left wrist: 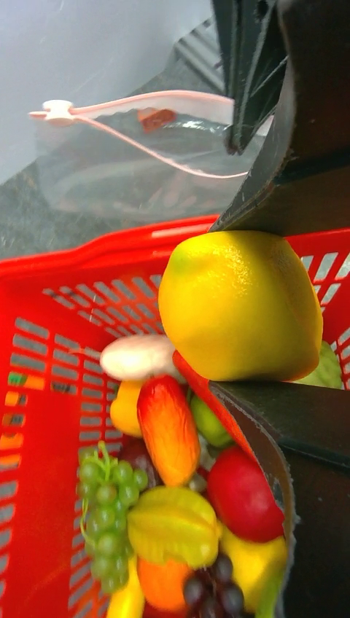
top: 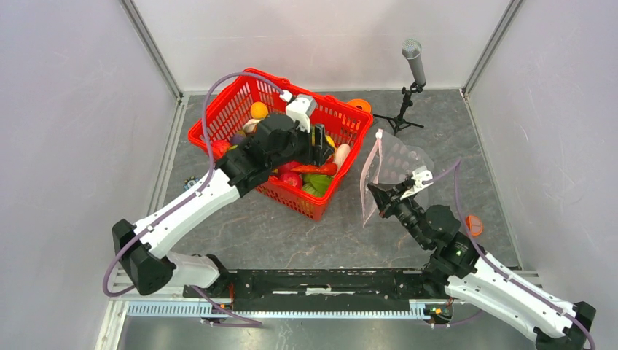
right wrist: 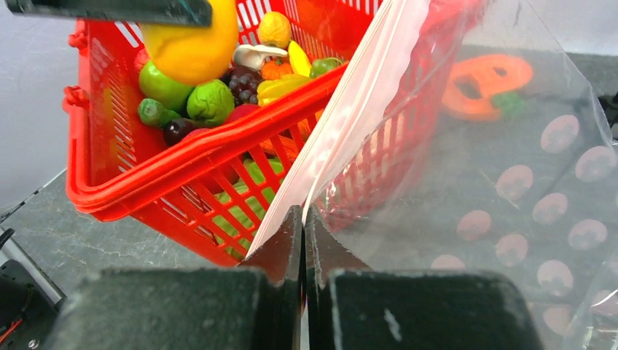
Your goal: Place the food in the zip-top bag and seal the zipper
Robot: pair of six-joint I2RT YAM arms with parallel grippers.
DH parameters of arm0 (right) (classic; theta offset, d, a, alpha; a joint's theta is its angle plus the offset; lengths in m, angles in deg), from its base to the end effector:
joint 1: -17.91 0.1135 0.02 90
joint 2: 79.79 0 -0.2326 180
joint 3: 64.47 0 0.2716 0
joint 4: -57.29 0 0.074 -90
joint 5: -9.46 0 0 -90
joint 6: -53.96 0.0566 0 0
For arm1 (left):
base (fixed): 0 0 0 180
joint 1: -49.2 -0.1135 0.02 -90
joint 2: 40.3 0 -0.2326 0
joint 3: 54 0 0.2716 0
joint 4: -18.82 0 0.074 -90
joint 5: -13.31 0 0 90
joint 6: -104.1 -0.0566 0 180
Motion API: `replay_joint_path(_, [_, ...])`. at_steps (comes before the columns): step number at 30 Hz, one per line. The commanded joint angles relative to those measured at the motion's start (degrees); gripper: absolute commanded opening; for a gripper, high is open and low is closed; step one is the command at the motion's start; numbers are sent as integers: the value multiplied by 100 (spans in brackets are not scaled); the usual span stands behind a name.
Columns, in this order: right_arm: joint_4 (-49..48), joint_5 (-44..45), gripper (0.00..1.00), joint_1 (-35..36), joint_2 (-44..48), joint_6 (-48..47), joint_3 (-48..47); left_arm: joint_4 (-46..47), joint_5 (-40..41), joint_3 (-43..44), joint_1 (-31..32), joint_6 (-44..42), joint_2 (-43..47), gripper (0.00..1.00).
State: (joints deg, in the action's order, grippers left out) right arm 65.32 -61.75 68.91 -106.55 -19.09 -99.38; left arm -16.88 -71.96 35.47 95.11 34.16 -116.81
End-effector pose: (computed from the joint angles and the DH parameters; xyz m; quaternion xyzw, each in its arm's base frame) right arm 0.1455 0.1508 0.2570 -0.0936 0.7002 0.2946 0.6436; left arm 0.2474 -0.2486 0.3502 0.1638 0.8160 -0.2724 0.4829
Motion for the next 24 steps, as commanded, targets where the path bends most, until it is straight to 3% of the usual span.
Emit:
replay_joint_path(1, [-138,-570,0,8,42,-520,-531,1164,-1246,-444,-13,253,457,40])
replay_joint_path(7, [431,-543,0,8,171,-705,-1038,1992,-2758,-541,-12,565,604,40])
replay_joint_path(16, [381,-550,0,15,245,-609,-979,3111,-4564,-475,1,1379,224,39])
replay_joint_path(24, [281,-644,0,8,-69,-720,-906,2840,-4380,-365,296,932,-17,37])
